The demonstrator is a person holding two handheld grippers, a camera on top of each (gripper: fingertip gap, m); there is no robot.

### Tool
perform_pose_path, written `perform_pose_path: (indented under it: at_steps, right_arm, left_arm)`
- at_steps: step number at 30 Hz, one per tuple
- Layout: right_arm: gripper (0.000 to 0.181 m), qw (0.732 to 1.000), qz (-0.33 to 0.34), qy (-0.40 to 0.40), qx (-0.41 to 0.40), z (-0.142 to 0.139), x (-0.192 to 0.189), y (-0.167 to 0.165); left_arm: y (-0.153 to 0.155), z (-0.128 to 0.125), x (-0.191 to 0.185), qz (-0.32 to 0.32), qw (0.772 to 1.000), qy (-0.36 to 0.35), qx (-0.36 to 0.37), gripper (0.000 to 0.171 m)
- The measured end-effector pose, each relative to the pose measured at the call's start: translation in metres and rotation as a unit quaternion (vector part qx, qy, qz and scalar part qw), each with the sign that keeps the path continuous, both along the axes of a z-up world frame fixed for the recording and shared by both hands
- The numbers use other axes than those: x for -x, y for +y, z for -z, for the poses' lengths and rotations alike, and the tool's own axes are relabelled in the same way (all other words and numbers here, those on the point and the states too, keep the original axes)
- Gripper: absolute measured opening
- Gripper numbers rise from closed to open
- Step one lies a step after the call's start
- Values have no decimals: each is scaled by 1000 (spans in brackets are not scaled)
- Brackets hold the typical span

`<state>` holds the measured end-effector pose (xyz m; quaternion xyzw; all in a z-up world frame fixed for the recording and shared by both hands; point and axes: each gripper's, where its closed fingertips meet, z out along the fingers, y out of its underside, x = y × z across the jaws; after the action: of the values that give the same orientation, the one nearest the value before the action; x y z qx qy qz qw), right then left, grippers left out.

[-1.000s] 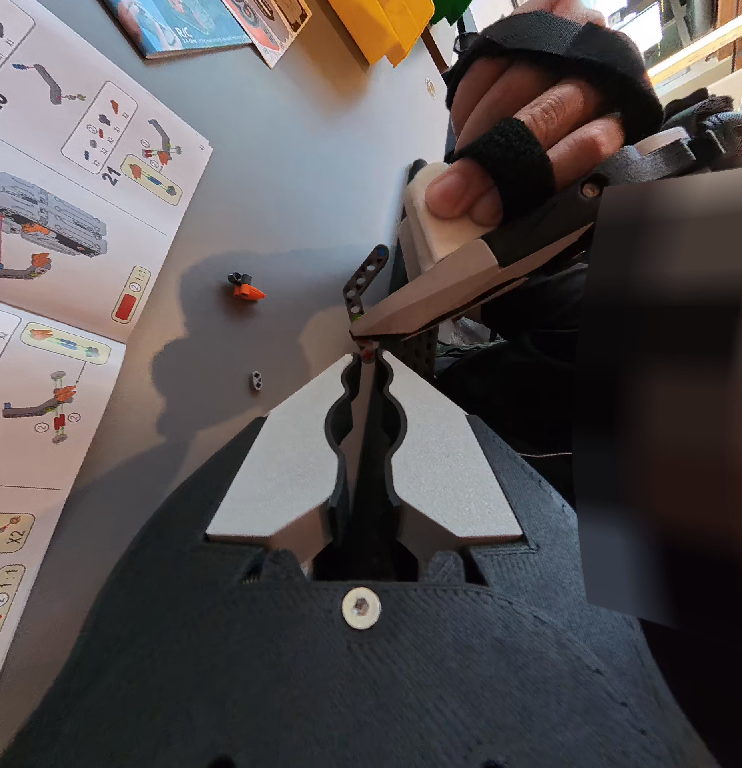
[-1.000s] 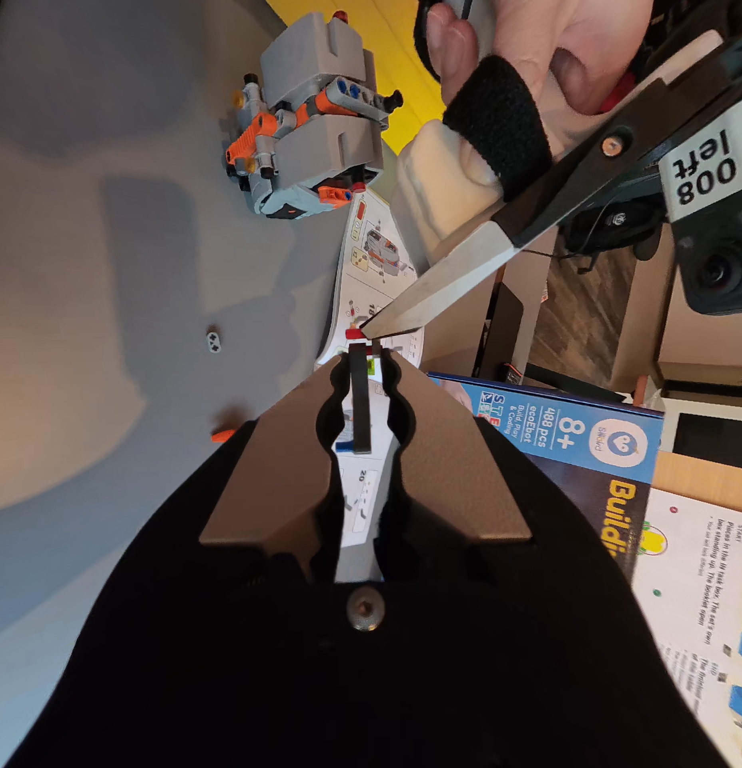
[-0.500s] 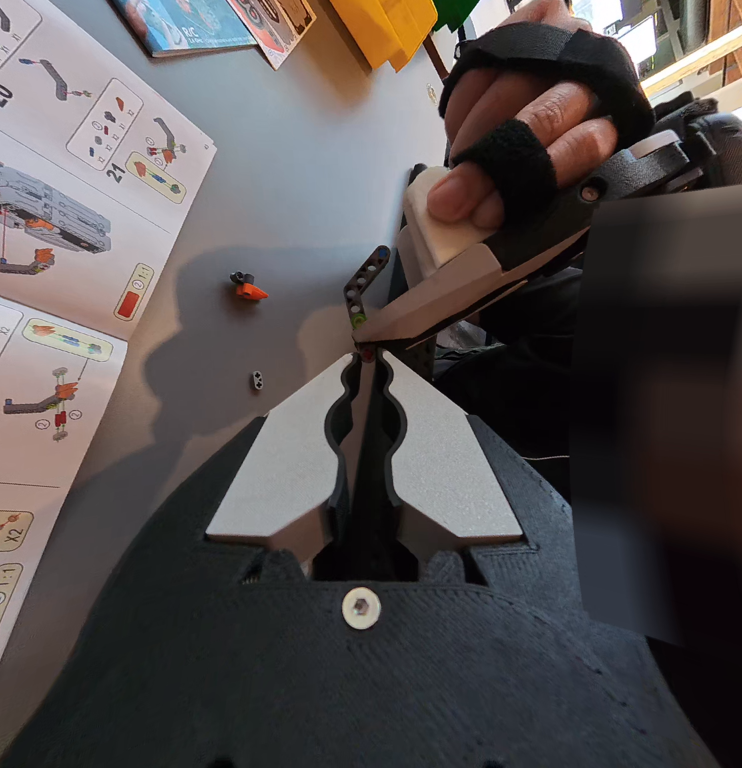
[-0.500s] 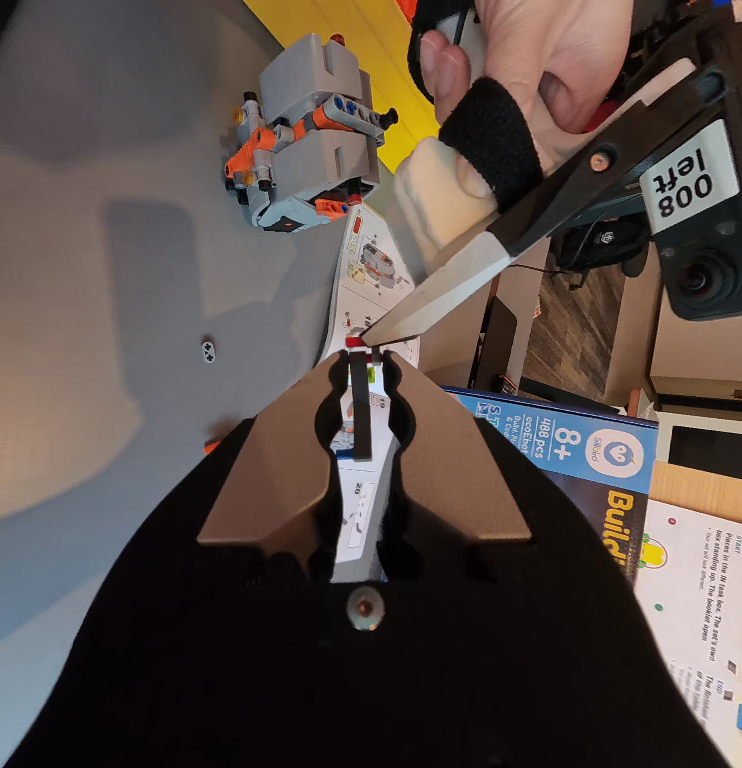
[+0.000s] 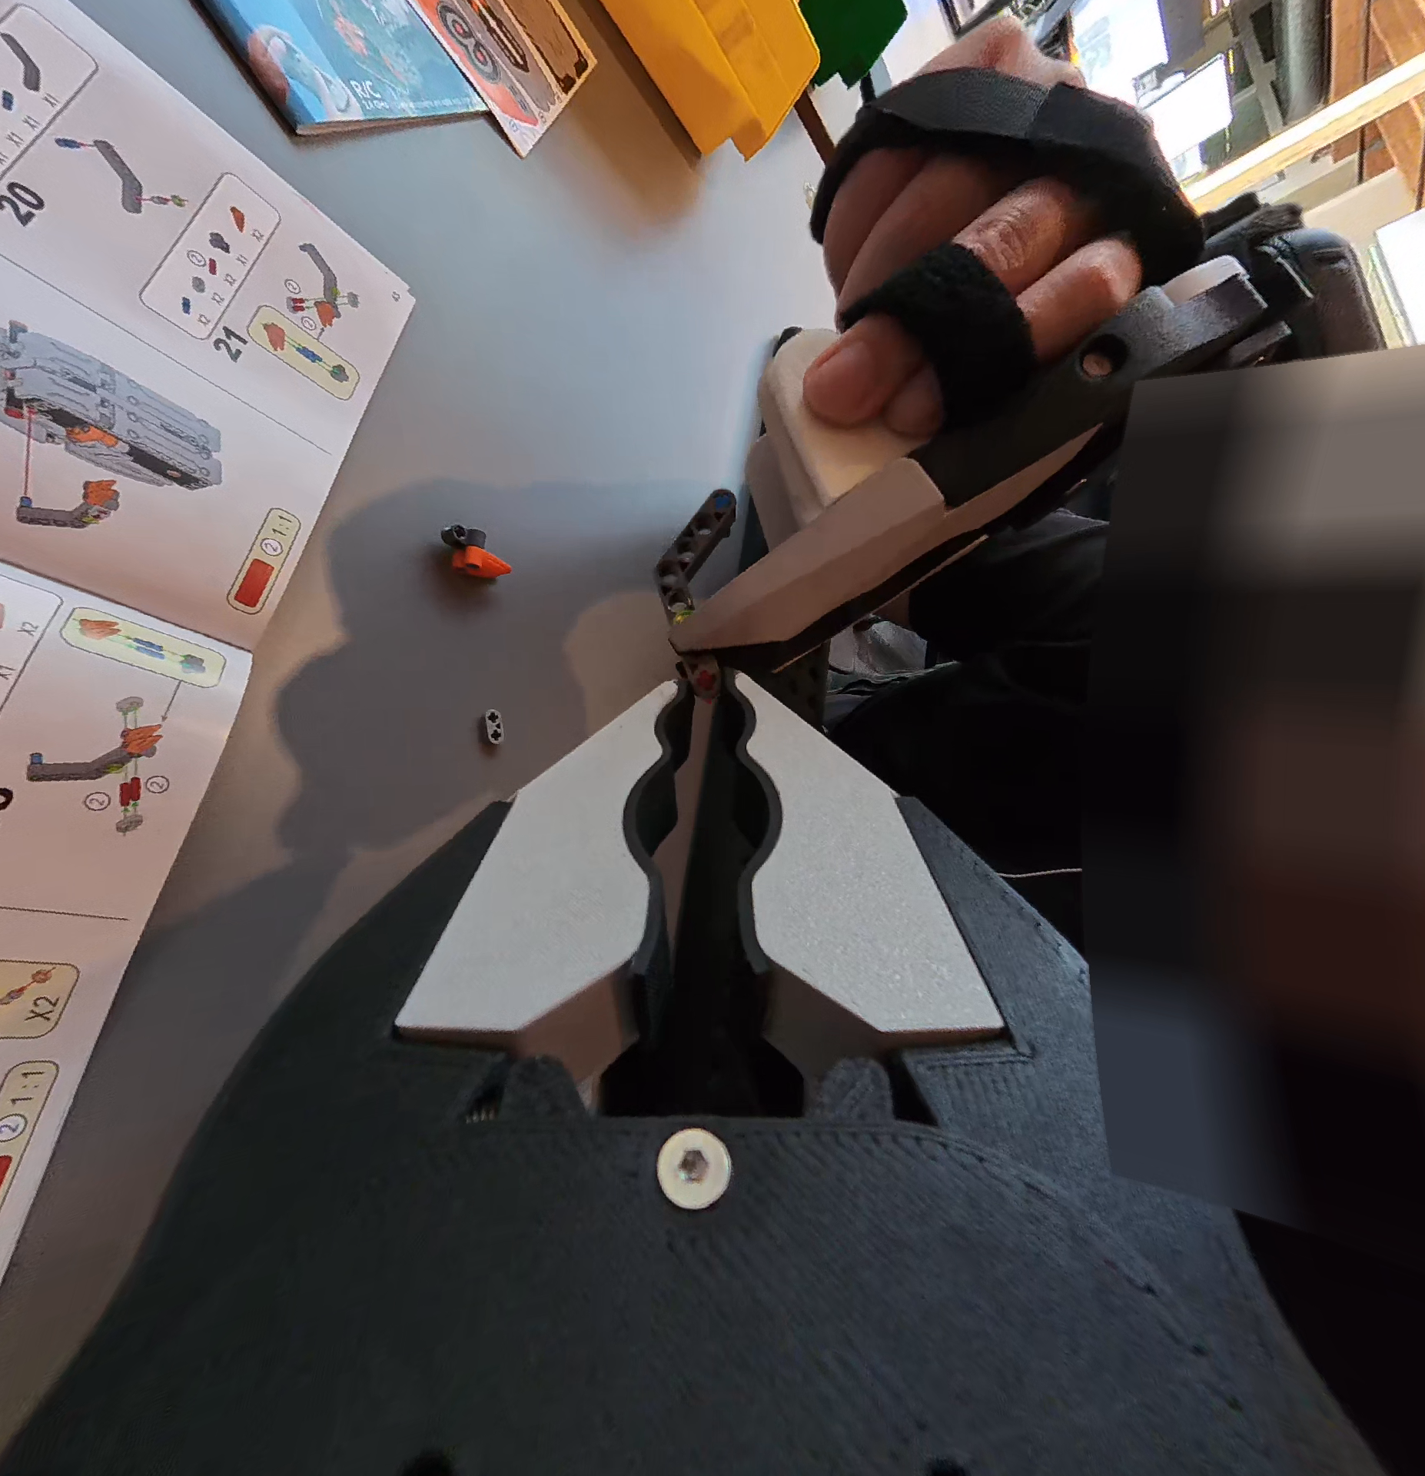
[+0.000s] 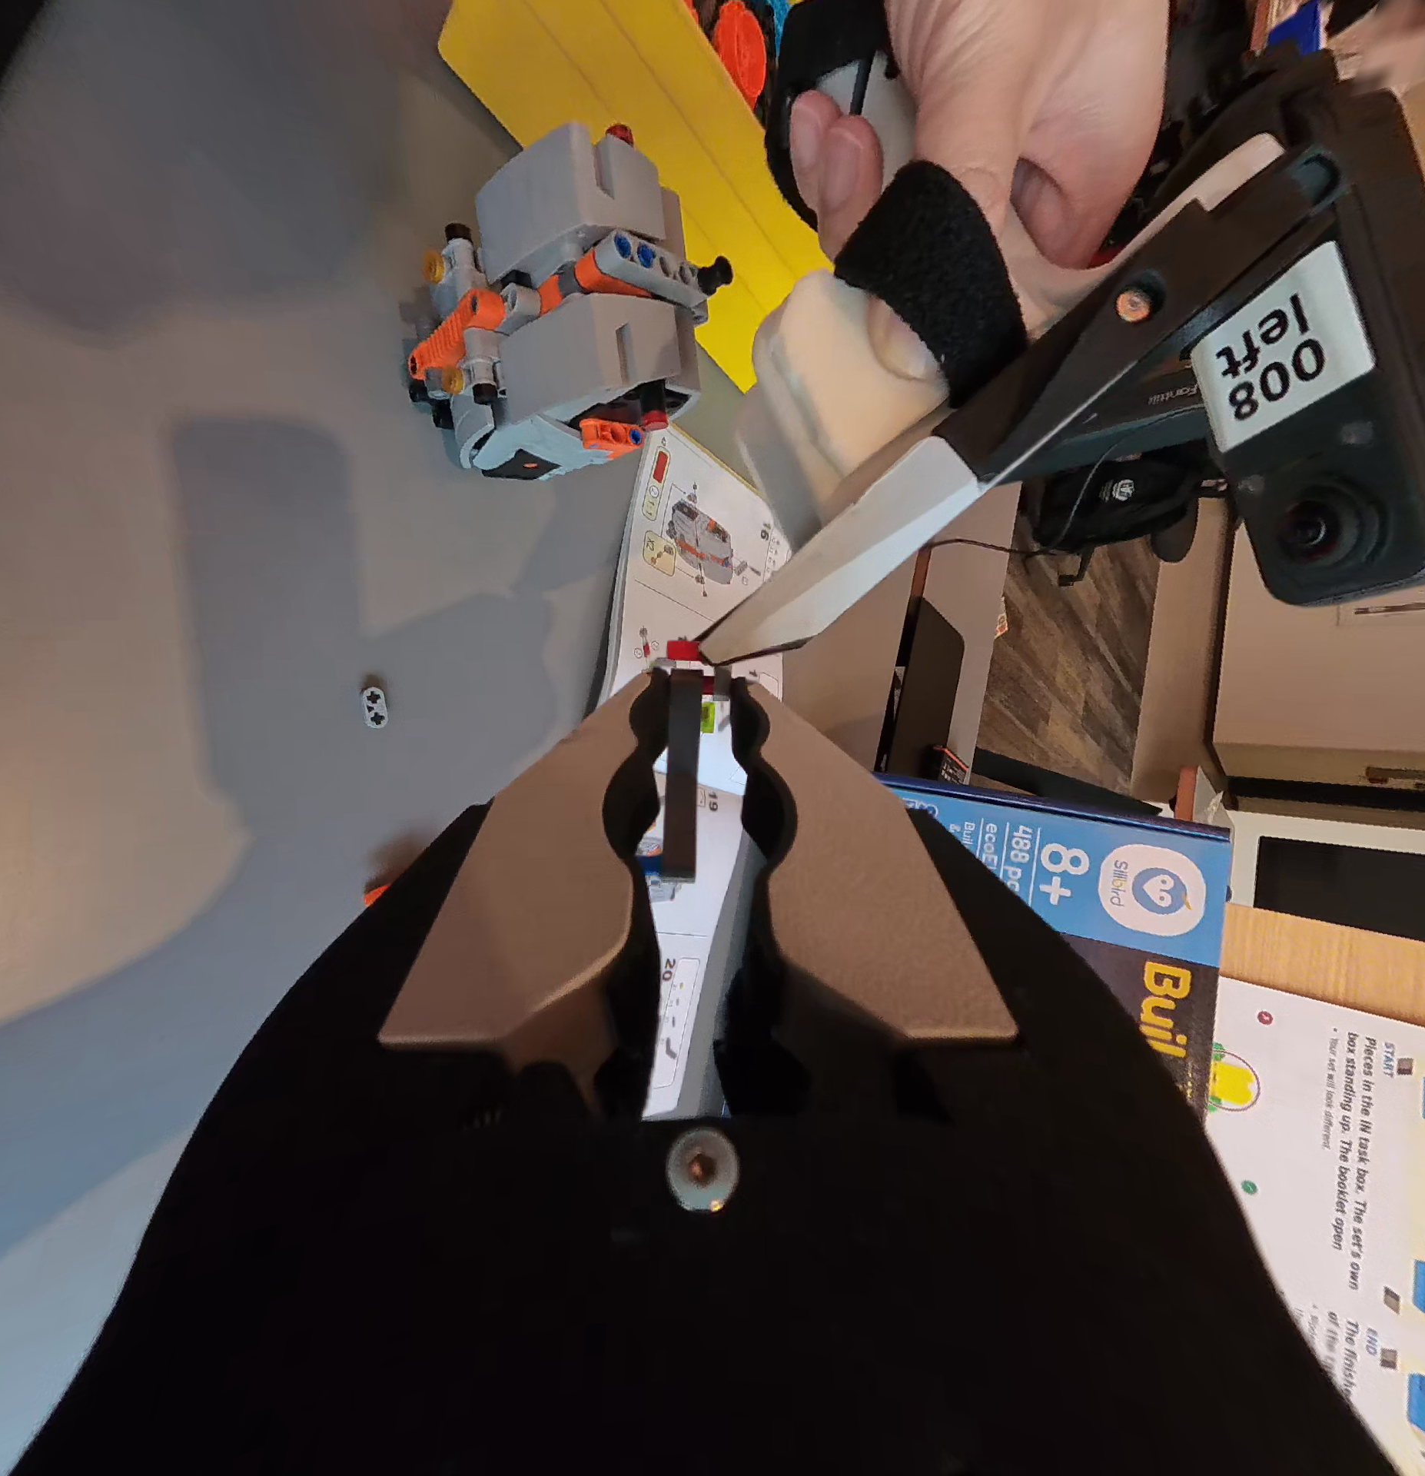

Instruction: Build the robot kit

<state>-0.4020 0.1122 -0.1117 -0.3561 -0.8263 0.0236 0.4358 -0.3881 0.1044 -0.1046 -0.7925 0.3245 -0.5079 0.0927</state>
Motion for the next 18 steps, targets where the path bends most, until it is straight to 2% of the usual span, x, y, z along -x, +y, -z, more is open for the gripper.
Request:
perform_pose_path:
  at_steps: [18]
  right_arm:
    - [15,1000,5,4,6,3,1,6]
  left_arm:
    - [5,4,3,-11,1000,9,-1,5]
